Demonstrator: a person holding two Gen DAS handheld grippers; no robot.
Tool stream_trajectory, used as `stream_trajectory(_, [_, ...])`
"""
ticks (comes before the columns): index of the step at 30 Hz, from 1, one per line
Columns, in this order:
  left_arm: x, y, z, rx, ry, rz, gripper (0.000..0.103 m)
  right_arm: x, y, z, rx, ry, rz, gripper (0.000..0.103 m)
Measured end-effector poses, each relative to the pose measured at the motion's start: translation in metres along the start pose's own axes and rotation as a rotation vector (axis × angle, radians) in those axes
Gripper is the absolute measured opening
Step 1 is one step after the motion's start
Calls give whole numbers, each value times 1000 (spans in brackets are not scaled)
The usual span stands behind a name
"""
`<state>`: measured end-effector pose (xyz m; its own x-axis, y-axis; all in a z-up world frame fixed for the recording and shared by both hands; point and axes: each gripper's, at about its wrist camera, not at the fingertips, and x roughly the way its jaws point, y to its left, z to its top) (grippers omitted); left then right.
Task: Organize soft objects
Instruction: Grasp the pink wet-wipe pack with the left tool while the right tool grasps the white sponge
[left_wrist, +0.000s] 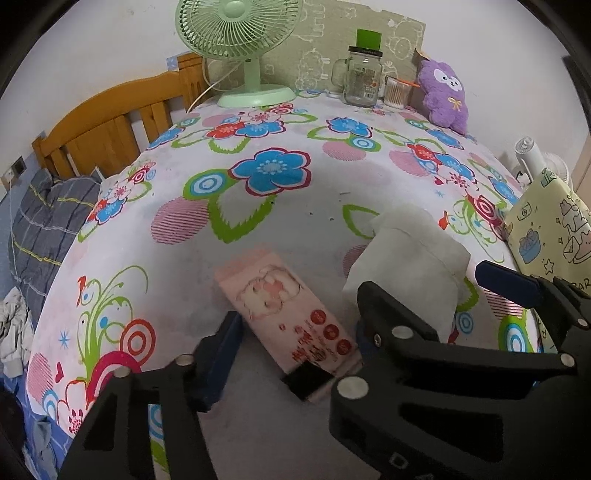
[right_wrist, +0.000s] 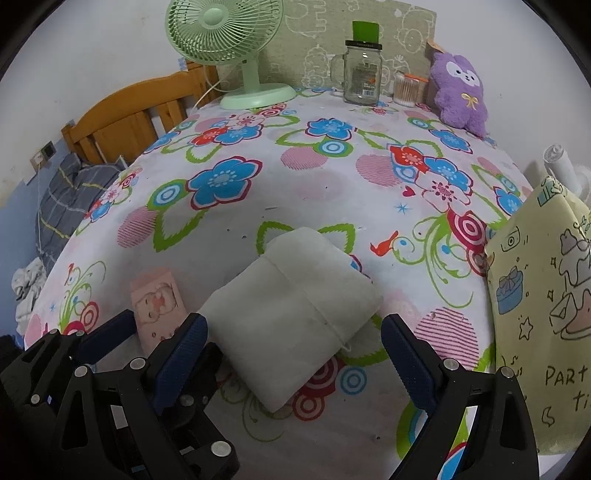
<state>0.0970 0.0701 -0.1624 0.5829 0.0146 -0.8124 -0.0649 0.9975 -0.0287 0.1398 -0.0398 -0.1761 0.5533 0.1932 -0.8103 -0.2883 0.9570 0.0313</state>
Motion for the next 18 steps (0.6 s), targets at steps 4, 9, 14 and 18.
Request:
stream_trajectory(4, [2,1,4,-4,-5,-17,50,3,0,4,-1,1,3,97])
stream_trajectory(9, [4,5,10,-5,-4,-32,48,7,4,10,0,-3,6,97])
stream_trajectory(14, [7,11,15,23,-1,-15,49,15,9,16,-1,2,12,97])
stream_trajectory(18, [10,16,19,29,11,-22,53,23,12,21,-3,12,9,97])
